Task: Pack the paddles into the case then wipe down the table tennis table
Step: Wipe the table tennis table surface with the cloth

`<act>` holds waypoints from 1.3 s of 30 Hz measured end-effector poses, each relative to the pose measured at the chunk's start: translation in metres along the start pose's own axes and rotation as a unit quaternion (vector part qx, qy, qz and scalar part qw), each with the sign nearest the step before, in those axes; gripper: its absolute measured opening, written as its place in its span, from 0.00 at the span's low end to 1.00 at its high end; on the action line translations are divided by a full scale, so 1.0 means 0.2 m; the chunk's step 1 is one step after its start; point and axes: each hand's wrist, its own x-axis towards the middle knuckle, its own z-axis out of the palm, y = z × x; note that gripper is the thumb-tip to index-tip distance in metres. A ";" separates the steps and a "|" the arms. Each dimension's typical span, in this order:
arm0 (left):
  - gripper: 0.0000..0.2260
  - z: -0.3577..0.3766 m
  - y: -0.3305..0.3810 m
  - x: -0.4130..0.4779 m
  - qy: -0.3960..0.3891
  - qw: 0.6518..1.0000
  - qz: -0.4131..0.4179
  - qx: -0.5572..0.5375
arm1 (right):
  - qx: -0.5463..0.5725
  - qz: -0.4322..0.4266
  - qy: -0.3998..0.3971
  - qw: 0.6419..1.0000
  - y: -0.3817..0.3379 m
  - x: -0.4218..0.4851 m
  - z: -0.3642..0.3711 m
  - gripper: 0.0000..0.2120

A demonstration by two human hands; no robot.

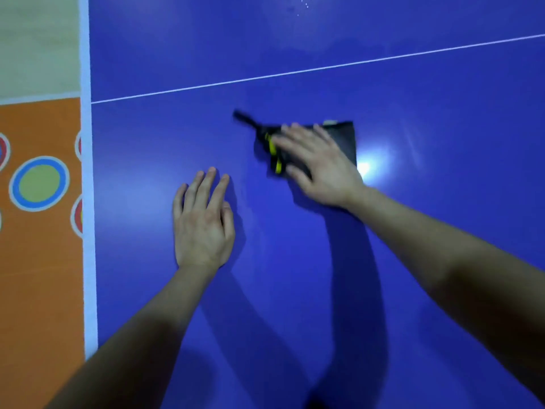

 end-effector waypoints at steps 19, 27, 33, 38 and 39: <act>0.09 -0.20 0.04 -0.55 0.011 0.995 0.053 -0.080 | -0.004 -0.098 -0.064 0.993 -0.57 -0.75 0.08 0.30; 0.14 -0.31 0.06 -1.28 -0.026 0.998 -0.014 -0.052 | -0.031 0.113 0.030 0.993 -0.67 -0.57 0.14 0.31; 0.16 -0.32 0.24 -1.57 -0.035 0.998 -0.023 -0.040 | 0.018 -0.030 -0.055 0.998 -1.23 -1.67 0.15 0.32; 0.21 -0.27 0.31 -1.70 -0.057 0.998 -0.011 -0.028 | -0.019 0.023 -0.030 0.999 -0.72 -1.86 0.01 0.32; 0.21 -0.26 0.31 -1.71 -0.054 0.998 -0.013 -0.026 | -0.027 0.104 0.004 0.994 -0.56 -1.82 -0.04 0.32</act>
